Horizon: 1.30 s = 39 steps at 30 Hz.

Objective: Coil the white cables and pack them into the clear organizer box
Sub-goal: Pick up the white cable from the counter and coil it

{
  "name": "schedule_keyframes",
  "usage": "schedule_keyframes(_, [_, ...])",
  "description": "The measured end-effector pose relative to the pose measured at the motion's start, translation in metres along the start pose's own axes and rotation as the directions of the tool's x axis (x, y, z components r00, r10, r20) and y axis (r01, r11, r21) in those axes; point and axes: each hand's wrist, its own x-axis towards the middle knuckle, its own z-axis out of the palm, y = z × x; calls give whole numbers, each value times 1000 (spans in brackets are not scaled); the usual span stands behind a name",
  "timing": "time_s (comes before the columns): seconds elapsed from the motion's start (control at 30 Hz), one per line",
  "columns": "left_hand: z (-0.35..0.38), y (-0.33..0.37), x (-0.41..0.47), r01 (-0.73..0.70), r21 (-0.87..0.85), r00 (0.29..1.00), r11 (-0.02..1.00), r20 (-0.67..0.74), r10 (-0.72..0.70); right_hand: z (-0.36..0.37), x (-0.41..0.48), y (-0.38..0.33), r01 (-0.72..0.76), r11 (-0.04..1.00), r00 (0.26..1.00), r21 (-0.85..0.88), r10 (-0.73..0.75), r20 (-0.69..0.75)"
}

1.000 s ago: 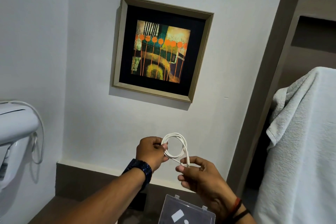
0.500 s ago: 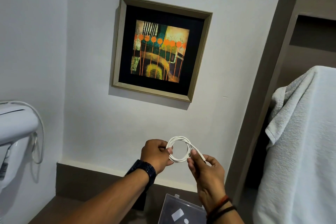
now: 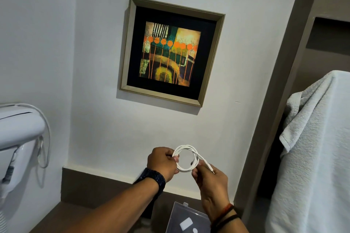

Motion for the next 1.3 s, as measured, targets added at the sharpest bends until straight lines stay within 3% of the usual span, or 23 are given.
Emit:
schedule_keyframes(0.17, [-3, -3, -1, -27, 104, 1000, 994, -12, 29, 8, -10, -3, 112, 981, 984, -155, -88, 153])
schedule_keyframes(0.4, [-2, -6, -2, -40, 169, 999, 985, 12, 39, 6, -15, -5, 284, 869, 939, -406, -166, 302])
schedule_keyframes(0.5, [-4, -9, -1, -20, 131, 999, 991, 34, 15, 0, -11, -8, 188, 896, 931, -402, -32, 364])
schedule_keyframes(0.6, [-5, -12, -1, -17, 139, 998, 990, 64, 8, -10, -5, -11, 13, 948, 874, -319, 144, 464])
schedule_keyframes(0.7, [-5, -16, -1, -25, 155, 998, 988, 65, 15, -20, 1, -7, -46, 947, 815, -318, 220, 536])
schedule_keyframes(0.87, [2, -21, -3, -21, 177, 998, 984, 68, 9, -23, 4, -7, -183, 942, 782, -282, 313, 539])
schedule_keyframes(1.03, [12, -25, -5, -61, 204, 995, 977, 93, 42, -25, 4, -5, 10, 939, 864, -343, 164, 476])
schedule_keyframes(1.3, [15, -53, -16, 12, 194, 994, 981, 103, -32, -60, 7, 5, 29, 903, 858, -429, 198, 474])
